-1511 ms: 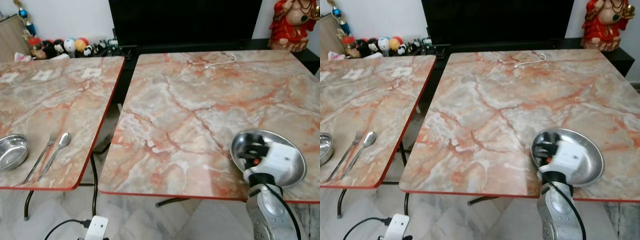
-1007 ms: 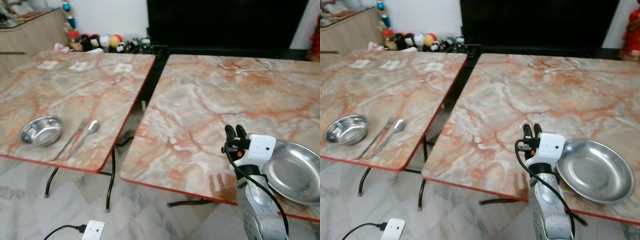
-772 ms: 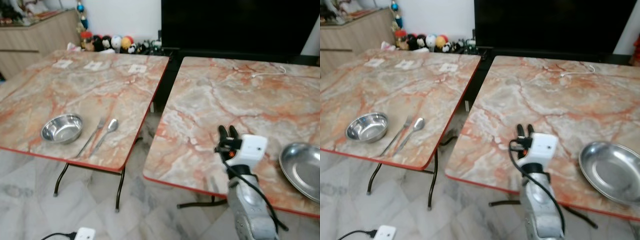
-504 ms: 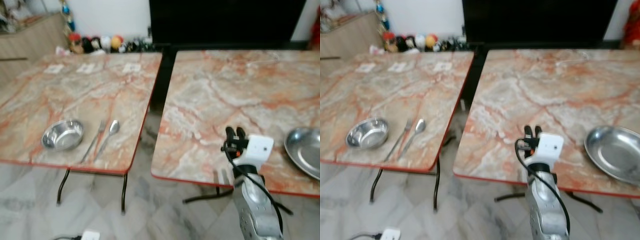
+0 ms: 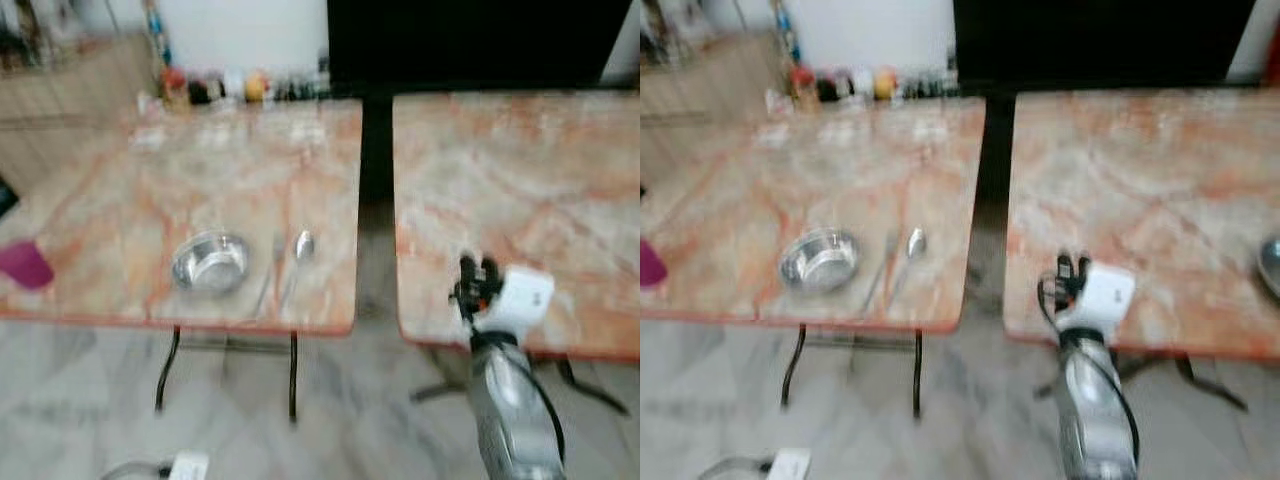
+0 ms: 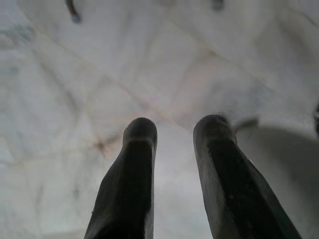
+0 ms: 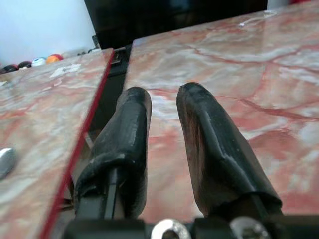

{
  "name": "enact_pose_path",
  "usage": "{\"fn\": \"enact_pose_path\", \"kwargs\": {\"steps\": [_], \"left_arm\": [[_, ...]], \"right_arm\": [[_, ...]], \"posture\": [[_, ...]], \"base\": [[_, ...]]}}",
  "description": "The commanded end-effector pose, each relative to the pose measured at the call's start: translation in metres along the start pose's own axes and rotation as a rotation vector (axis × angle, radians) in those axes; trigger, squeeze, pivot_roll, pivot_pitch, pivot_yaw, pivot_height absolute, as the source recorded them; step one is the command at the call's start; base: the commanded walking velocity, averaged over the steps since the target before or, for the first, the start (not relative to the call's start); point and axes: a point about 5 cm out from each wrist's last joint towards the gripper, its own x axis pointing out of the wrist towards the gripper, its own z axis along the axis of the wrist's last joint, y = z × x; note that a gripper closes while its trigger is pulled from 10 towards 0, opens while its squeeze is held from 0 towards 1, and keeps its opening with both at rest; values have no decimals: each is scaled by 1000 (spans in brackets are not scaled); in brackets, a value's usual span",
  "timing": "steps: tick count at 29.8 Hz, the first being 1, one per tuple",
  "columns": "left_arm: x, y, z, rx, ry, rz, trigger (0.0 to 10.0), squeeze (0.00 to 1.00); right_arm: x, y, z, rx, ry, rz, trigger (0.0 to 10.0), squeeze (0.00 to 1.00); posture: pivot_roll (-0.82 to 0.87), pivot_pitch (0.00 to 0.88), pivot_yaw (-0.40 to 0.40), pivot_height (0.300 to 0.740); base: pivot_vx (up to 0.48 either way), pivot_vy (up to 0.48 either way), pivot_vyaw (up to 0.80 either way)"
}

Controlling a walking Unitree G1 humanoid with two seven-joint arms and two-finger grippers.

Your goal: Setting the table

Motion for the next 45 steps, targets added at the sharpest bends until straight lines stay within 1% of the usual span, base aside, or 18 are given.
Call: {"fn": "enact_pose_path", "kwargs": {"steps": [1,3,7,17,18,21,24,26,29,34,45], "left_arm": [[-3,15,-8,-11,28,29,10000,0],[-3,21,-8,-16,28,35,10000,0],[-4,25,-9,-19,29,40,10000,0],[-4,23,-11,-27,31,40,10000,0],[-4,18,-10,-28,29,36,10000,0],[-2,8,-7,-23,21,27,10000,0],[-2,7,-7,-22,21,25,10000,0],[0,0,-3,-30,11,13,10000,0],[0,-4,-1,-32,7,6,10000,0],[0,-5,-1,-31,8,-3,10000,0],[1,-5,2,-27,-5,-10,10000,0]], "right_arm": [[1,11,3,11,-14,27,10000,0],[1,11,3,12,-13,28,10000,0],[2,11,3,13,-15,28,10000,0],[5,13,4,15,-15,31,10000,0],[5,14,3,14,-15,33,10000,0],[4,14,3,14,-13,36,10000,0],[4,14,3,14,-12,36,10000,0],[4,14,3,13,-11,37,10000,0],[4,14,3,13,-11,38,10000,0],[4,14,2,9,-10,37,10000,0],[4,14,2,9,-9,39,10000,0]], "posture": [[-152,3,46,740],[-151,6,46,740],[-149,9,44,740],[-143,11,41,740],[-142,12,40,740],[-141,15,40,740],[-141,15,40,740],[-142,16,39,740],[-140,16,38,740],[-141,17,36,740],[-138,17,35,740]], "base": [[0,480,0],[0,480,0],[0,480,0],[0,480,0],[0,416,0],[0,0,0],[0,0,0],[0,0,0],[0,0,0],[0,0,0],[299,0,0]]}}
